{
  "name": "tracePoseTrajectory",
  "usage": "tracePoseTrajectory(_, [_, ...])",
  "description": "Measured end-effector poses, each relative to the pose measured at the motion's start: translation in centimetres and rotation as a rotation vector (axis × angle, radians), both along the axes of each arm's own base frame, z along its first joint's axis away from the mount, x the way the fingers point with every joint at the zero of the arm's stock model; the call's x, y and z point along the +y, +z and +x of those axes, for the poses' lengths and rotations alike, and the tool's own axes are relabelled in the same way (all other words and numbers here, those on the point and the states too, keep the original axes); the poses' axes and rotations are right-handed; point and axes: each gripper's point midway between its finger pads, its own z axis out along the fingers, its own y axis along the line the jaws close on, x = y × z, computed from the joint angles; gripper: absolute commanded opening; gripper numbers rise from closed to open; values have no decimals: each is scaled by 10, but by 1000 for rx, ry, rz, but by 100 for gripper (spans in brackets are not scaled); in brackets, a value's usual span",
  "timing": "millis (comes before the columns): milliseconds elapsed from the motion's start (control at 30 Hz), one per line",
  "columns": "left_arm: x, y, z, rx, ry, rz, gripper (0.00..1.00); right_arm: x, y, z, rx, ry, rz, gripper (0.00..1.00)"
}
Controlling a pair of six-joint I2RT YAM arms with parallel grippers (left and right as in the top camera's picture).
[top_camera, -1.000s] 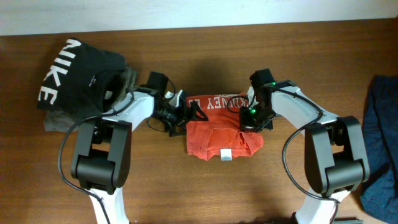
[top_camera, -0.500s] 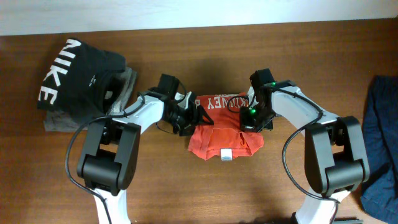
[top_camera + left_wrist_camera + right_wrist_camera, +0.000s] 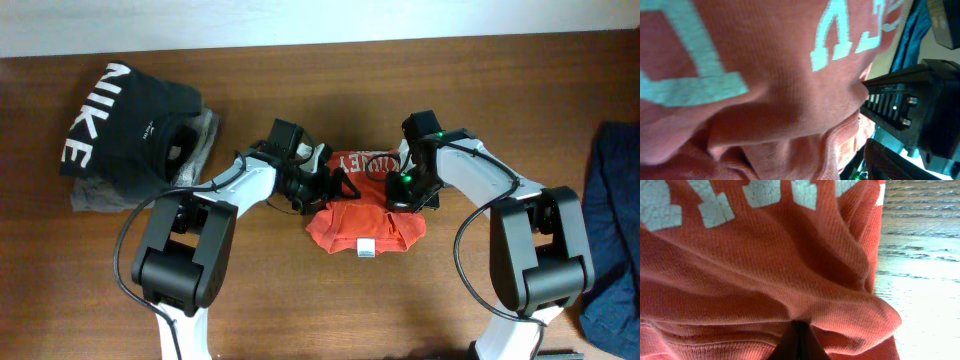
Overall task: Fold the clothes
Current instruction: 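Grasp the folded orange shirt's top edge with both grippers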
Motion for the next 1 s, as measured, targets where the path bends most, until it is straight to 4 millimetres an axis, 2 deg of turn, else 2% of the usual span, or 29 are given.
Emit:
tracePoseTrajectory(67, [0,0,0,-2,0,1,75,0,0,0,0,0,-1,4])
tracePoseTrajectory(133, [1,-1,1,-5,1,6,75,0,0,0,-1,1,-1,4])
tracePoseTrajectory(267, [-3,1,1,-12,-7,-14,98,0,0,0,-1,2,-2,4])
tracePoseTrajectory(333, [-7,6,1,-18,-12,-30,99,0,0,0,-1,1,-2,4])
tracePoseTrajectory(400, [-10,7,1,-24,-17,-38,91,0,0,0,-1,2,-2,4])
tracePoseTrajectory(433, [-10,7,2,-26,-15,-38,79,0,0,0,-1,2,-2,4])
tracePoseTrajectory(467, [-11,6,2,-32,-14,-33,72,0,0,0,-1,2,-3,4])
tracePoseTrajectory(500, [-11,4,3,-41,-13,-26,58,0,0,0,-1,1,-3,4])
tracePoseTrajectory(567, [-11,-2,3,-39,-10,-11,45,-1,0,0,-1,2,-5,4])
tracePoseTrajectory(600, [-11,-5,2,-40,-9,-3,40,-1,0,0,-2,2,-5,4])
tracePoseTrajectory(667, [-12,-9,2,-44,-12,8,38,-1,0,0,-1,2,-5,4])
tracePoseTrajectory(700, [-12,-11,2,-48,-13,11,46,-1,0,0,-1,1,-5,4])
tracePoseTrajectory(733, [-13,-12,2,-52,-13,12,59,-1,0,0,-1,2,-5,4])
tracePoseTrajectory(767, [-13,-12,2,-59,-17,12,68,-1,0,0,-1,2,-5,4])
tracePoseTrajectory(800, [-14,-10,2,-58,-21,1,70,-1,0,0,0,2,-5,4])
tracePoseTrajectory(833, [-16,-7,1,-57,-27,-12,83,-1,0,-1,2,2,-5,4])
tracePoseTrajectory(900, [-15,-2,-1,-47,-36,-25,87,-1,0,-2,7,2,-7,4])
tracePoseTrajectory(933, [-13,0,-2,-31,-36,-25,94,-1,0,-3,10,2,-7,4])
tracePoseTrajectory(1000, [-3,2,-6,25,-21,-16,99,-2,0,-4,14,2,-8,4])
